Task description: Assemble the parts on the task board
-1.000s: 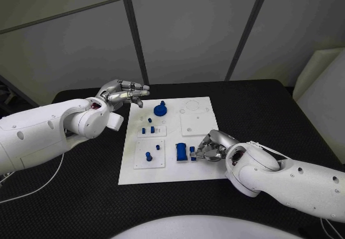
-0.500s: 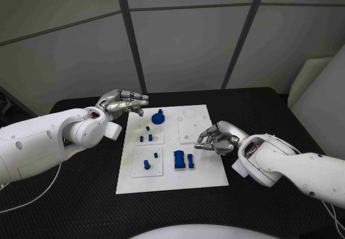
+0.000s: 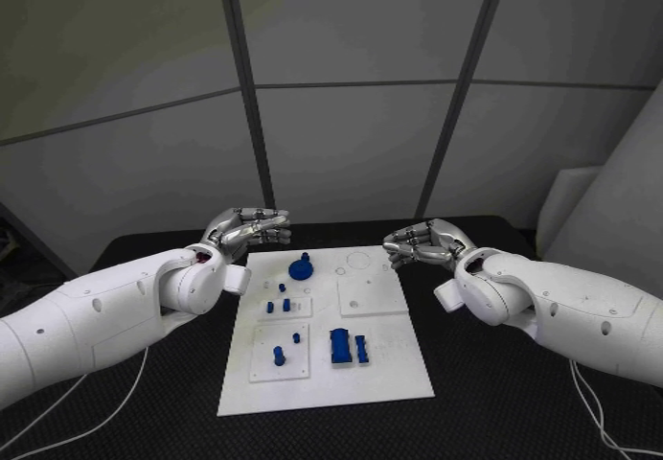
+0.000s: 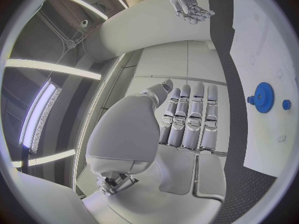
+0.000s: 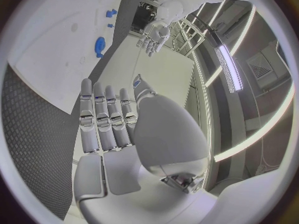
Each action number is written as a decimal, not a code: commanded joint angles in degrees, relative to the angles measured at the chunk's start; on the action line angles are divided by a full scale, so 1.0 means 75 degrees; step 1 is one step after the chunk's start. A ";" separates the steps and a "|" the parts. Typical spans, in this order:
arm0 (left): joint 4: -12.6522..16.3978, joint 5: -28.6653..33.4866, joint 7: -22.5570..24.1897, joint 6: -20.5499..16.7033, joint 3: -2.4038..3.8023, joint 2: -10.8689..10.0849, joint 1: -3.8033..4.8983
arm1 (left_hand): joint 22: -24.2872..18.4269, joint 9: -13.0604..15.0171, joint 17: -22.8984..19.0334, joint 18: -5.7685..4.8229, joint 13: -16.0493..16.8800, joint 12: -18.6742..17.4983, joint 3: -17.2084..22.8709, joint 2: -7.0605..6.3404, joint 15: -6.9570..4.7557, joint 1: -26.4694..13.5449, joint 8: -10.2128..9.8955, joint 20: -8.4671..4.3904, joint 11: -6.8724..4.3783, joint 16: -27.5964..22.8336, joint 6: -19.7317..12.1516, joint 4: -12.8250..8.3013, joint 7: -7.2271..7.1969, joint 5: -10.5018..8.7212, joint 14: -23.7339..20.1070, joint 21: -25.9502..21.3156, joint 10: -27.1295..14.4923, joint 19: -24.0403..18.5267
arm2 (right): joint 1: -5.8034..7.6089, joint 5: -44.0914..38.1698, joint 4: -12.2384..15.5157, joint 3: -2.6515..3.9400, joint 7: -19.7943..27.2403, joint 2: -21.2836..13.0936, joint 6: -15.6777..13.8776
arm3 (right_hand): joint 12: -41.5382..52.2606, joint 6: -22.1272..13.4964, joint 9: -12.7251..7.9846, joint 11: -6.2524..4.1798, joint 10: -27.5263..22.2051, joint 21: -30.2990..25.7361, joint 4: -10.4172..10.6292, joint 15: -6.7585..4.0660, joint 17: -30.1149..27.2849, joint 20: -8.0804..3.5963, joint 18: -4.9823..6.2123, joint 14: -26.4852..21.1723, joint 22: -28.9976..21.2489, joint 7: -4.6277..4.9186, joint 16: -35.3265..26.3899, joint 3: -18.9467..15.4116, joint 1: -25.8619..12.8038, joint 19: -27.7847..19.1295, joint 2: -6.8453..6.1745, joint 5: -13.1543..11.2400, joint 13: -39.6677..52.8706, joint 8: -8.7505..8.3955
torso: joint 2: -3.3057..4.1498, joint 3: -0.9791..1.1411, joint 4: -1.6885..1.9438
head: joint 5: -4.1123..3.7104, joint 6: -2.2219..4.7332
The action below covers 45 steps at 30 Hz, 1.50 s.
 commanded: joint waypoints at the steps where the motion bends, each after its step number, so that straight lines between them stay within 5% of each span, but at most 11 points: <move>1: -0.0296 0.0901 0.0721 -0.0515 0.0012 0.0192 -0.0044 | -0.0497 -0.0061 -0.0292 0.0175 -0.0002 -0.0028 -0.0123 -0.0087 0.0142 -0.0253 -0.0070 0.0151 -0.0003 -0.0579 -0.0252 0.0126 -0.0018 -0.0034 -0.0587 -0.0736 -0.0450 -0.0653 | 0.0027 0.1176 -0.0610 0.0008 0.1019 0.0321 0.0231 | -0.0028 -0.0170 -0.0351 0.0013 -0.0311 -0.0023 -0.0118 0.0090 -0.0381 0.0103 -0.0023 -0.0309 -0.0591 -0.0011 -0.0455 -0.0069 -0.0128 -0.0613 0.0094 -0.0018 -0.0484 -0.0028 | -0.0205 -0.0052 -0.0009 | 0.0080 0.0130; 15: -0.0724 0.1412 0.0970 -0.1261 0.0017 0.0611 -0.0207 | -0.2407 -0.0068 -0.1208 0.0069 0.0012 0.0005 -0.1008 -0.0078 0.0081 -0.1119 -0.0063 0.0744 -0.0137 -0.1423 -0.1608 0.0992 -0.0155 -0.0037 -0.2957 -0.2410 -0.2141 -0.3005 | 0.0039 0.1770 -0.1949 0.0013 0.1496 0.1312 0.0451 | -0.0032 -0.0640 -0.1498 -0.0013 -0.1138 -0.0015 -0.0153 0.0178 -0.1448 0.0515 0.0073 -0.1018 -0.2443 0.0071 -0.0815 -0.0900 -0.1078 -0.1903 0.0264 -0.0043 -0.1867 -0.0025 | -0.0284 0.0023 0.0020 | 0.0700 0.0565; 16: -0.0713 0.1131 0.0678 -0.0940 0.0008 0.0585 -0.0209 | -0.3017 -0.0566 -0.1657 -0.0229 -0.0474 -0.0515 -0.1756 0.0197 -0.0202 -0.3900 -0.0561 0.0096 -0.0417 -0.1806 -0.3479 0.0659 -0.0500 -0.0398 -0.4342 -0.3055 -0.4037 -0.3800 | 0.0021 0.1364 -0.1906 0.0005 0.1133 0.1271 0.0242 | -0.0488 -0.2632 -0.1936 -0.0336 -0.3178 -0.0465 -0.0560 -0.0132 -0.2132 -0.0106 -0.0394 -0.2995 -0.3227 -0.0304 -0.1273 -0.0521 -0.4010 -0.3590 0.0468 -0.0398 -0.2114 -0.0502 | -0.0281 0.0000 0.0037 | 0.0635 0.0501; 24: -0.0119 0.0950 0.0748 -0.1557 0.0017 0.0420 -0.0272 | -0.3393 -0.0566 -0.1657 -0.0234 -0.0474 -0.0515 -0.2201 0.0871 -0.0870 -0.5608 -0.0561 -0.0324 -0.1052 -0.1806 -0.4637 -0.0004 -0.0709 -0.0398 -0.5207 -0.3055 -0.5225 -0.4284 | -0.0002 0.1694 -0.1289 -0.0075 0.1377 0.1018 -0.0343 | -0.0488 -0.3876 -0.2240 -0.0539 -0.4447 -0.0465 -0.0781 -0.0316 -0.2132 -0.0468 -0.0524 -0.4252 -0.3763 -0.0521 -0.1273 -0.0521 -0.5830 -0.4644 0.0468 -0.0398 -0.2793 -0.0502 | -0.0218 0.0055 0.0305 | 0.0326 0.0446; 25: 0.0023 0.0907 0.0764 -0.1705 0.0019 0.0381 -0.0287 | -0.3436 -0.0566 -0.1657 -0.0233 -0.0474 -0.0515 -0.2253 0.0871 -0.0870 -0.5799 -0.0561 -0.0366 -0.1052 -0.1806 -0.4768 -0.0004 -0.0732 -0.0398 -0.5302 -0.3055 -0.5357 -0.4339 | -0.0008 0.1773 -0.1141 -0.0095 0.1436 0.0957 -0.0484 | -0.0488 -0.4021 -0.2273 -0.0563 -0.4595 -0.0465 -0.0802 -0.0856 -0.2132 -0.0513 -0.0524 -0.4395 -0.3821 -0.0549 -0.1273 -0.0521 -0.6042 -0.4765 0.0468 -0.0398 -0.2793 -0.0502 | -0.0204 0.0067 0.0363 | 0.0259 0.0434; 26: 0.0181 0.0859 0.0783 -0.1869 0.0022 0.0337 -0.0304 | -0.3481 -0.0566 -0.1657 -0.0237 -0.0474 -0.0515 -0.2312 0.0871 -0.0870 -0.6004 -0.0561 -0.0421 -0.1052 -0.1806 -0.4907 -0.0004 -0.0757 -0.0398 -0.5404 -0.3055 -0.5496 -0.4394 | -0.0014 0.1861 -0.0975 -0.0116 0.1501 0.0889 -0.0641 | -0.0488 -0.4151 -0.2303 -0.1108 -0.4728 -0.0465 -0.0830 -0.0856 -0.2132 -0.0551 -0.0567 -0.4525 -0.3874 -0.0574 -0.1273 -0.0521 -0.6234 -0.4876 0.0468 -0.0398 -0.2793 -0.0502 | -0.0192 0.0077 0.0414 | 0.0201 0.0424; 28: 0.0535 0.0751 0.0825 -0.2237 0.0027 0.0239 -0.0341 | -0.3555 -0.0566 -0.1657 -0.0236 -0.0474 -0.0515 -0.2410 0.0871 -0.0870 -0.6344 -0.0561 -0.0507 -0.1052 -0.1806 -0.5132 -0.0004 -0.1312 -0.0398 -0.5577 -0.3055 -0.5731 -0.4484 | -0.0028 0.2056 -0.0609 -0.0164 0.1646 0.0739 -0.0988 | -0.0488 -0.4399 -0.2358 -0.1108 -0.4977 -0.0465 -0.0882 -0.0856 -0.2132 -0.0628 -0.0606 -0.4769 -0.3972 -0.0620 -0.1273 -0.0521 -0.6595 -0.5084 0.0468 -0.0398 -0.2793 -0.0502 | -0.0173 0.0094 0.0493 | 0.0109 0.0408; 29: 0.0742 0.0688 0.0849 -0.2452 0.0030 0.0182 -0.0363 | -0.3593 -0.0566 -0.1657 -0.0235 -0.0474 -0.0515 -0.2456 0.0871 -0.0870 -0.6515 -0.0561 -0.0537 -0.1052 -0.1806 -0.5250 -0.0004 -0.1312 -0.0398 -0.5665 -0.3055 -0.5848 -0.4547 | -0.0036 0.2171 -0.0394 -0.0192 0.1731 0.0651 -0.1192 | -0.0488 -0.4529 -0.2387 -0.1108 -0.5110 -0.0465 -0.0898 -0.0856 -0.2132 -0.0670 -0.0606 -0.4901 -0.4025 -0.1180 -0.1273 -0.0521 -0.6786 -0.5192 0.0468 -0.0398 -0.2793 -0.0502 | -0.0166 0.0100 0.0523 | 0.0074 0.0402; 40: 0.2690 0.0094 0.1078 -0.4477 0.0059 -0.0358 -0.0571 | -0.3897 -0.0566 -0.1657 -0.0234 -0.0474 -0.0515 -0.2807 0.0871 -0.0870 -0.7898 -0.0561 -0.0880 -0.1052 -0.1806 -0.6181 -0.0004 -0.1312 -0.0398 -0.6355 -0.3055 -0.6802 -0.4929 | -0.0118 0.3326 0.1771 -0.0475 0.2587 -0.0237 -0.3246 | -0.0488 -0.5511 -0.3040 -0.1108 -0.6112 -0.0465 -0.1492 -0.0856 -0.2132 -0.0969 -0.0773 -0.5874 -0.4420 -0.1180 -0.1273 -0.0521 -0.8229 -0.6020 0.0468 -0.0398 -0.2793 -0.0502 | -0.0154 0.0111 0.0575 | 0.0015 0.0391; 41: 0.2785 0.0065 0.1089 -0.4576 0.0060 -0.0384 -0.0581 | -0.3919 -0.0566 -0.1657 -0.0234 -0.0474 -0.0515 -0.2831 0.0871 -0.0870 -0.8000 -0.0561 -0.1443 -0.1052 -0.1806 -0.6252 -0.0004 -0.1312 -0.0398 -0.6407 -0.3055 -0.6869 -0.4957 | -0.0122 0.3389 0.1889 -0.0490 0.2633 -0.0285 -0.3358 | -0.0488 -0.5592 -0.3040 -0.1108 -0.6190 -0.0465 -0.1492 -0.0856 -0.2132 -0.0998 -0.0773 -0.5951 -0.4452 -0.1180 -0.1273 -0.0521 -0.8348 -0.6087 0.0468 -0.0398 -0.2793 -0.0502 | -0.0154 0.0111 0.0575 | 0.0015 0.0391; 45: 0.3019 -0.0006 0.1117 -0.4819 0.0064 -0.0449 -0.0606 | -0.4467 -0.0566 -0.1657 -0.0234 -0.0474 -0.0515 -0.2924 0.0871 -0.0870 -0.8407 -0.0561 -0.1443 -0.1052 -0.1806 -0.6530 -0.0004 -0.1312 -0.0398 -0.6609 -0.3055 -0.7146 -0.5105 | -0.0134 0.3557 0.2204 -0.0531 0.2758 -0.0415 -0.3657 | -0.0488 -0.5887 -0.3040 -0.1108 -0.6489 -0.0465 -0.1492 -0.0856 -0.2132 -0.1555 -0.1308 -0.6246 -0.4572 -0.1180 -0.1273 -0.0521 -0.8781 -0.6340 0.0468 -0.0398 -0.2793 -0.0502 | -0.0154 0.0111 0.0575 | 0.0015 0.0391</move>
